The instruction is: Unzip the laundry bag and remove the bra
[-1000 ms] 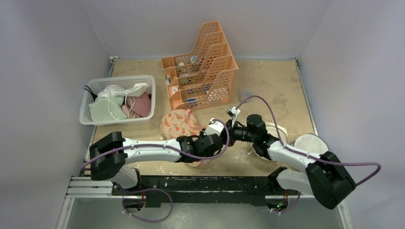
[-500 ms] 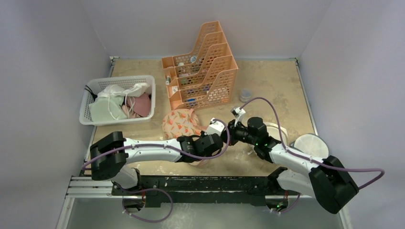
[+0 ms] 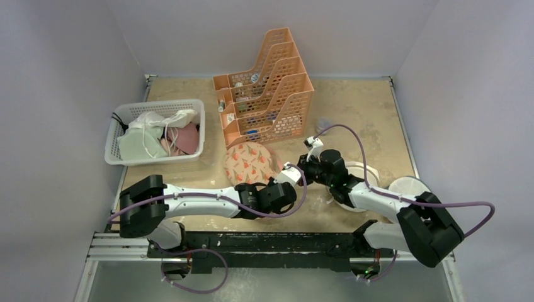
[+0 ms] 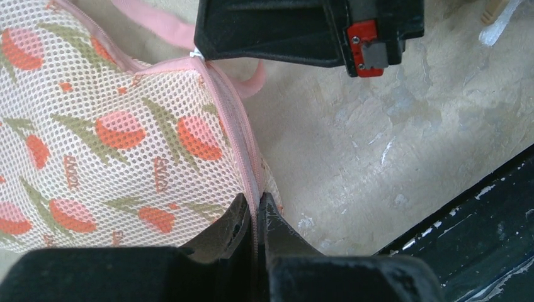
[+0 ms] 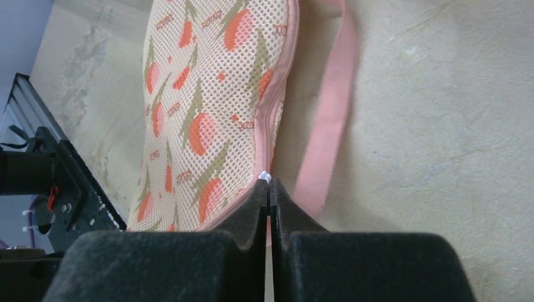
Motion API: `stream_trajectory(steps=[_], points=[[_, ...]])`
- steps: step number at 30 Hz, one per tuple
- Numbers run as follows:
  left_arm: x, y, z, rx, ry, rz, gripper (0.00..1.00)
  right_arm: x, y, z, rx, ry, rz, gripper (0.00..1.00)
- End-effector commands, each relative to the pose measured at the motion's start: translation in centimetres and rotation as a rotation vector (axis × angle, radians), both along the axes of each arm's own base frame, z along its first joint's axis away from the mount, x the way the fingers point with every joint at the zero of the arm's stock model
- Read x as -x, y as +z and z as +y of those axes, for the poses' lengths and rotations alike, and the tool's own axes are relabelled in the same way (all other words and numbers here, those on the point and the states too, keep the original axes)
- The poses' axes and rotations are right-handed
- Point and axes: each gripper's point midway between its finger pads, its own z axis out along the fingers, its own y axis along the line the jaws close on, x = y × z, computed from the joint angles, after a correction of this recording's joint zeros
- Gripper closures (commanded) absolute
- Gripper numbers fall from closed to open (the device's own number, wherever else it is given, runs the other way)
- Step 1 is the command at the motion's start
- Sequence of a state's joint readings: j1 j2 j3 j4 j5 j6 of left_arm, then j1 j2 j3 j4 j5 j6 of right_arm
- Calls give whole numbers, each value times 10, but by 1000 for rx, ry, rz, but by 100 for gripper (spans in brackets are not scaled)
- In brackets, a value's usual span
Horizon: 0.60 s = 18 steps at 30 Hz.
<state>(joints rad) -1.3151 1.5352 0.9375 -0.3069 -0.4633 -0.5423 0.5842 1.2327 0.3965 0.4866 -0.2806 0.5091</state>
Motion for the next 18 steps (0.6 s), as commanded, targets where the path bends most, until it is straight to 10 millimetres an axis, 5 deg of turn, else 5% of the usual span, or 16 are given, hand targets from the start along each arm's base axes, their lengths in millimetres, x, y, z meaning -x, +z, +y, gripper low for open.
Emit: stream_trajectory(steps=[1, 6, 11, 18], points=[[13, 4, 4, 17, -21, 17, 100, -42, 19, -26, 49, -193, -100, 100], [2, -7, 34, -31, 85, -32, 100, -36, 19, -33, 57, -192, -92, 100], [-5, -13, 47, -82, 143, -65, 100, -11, 26, -10, -6, 11, -124, 100], [-1, 26, 12, 44, 61, -48, 51, 30, 29, 12, -150, 202, -86, 100]])
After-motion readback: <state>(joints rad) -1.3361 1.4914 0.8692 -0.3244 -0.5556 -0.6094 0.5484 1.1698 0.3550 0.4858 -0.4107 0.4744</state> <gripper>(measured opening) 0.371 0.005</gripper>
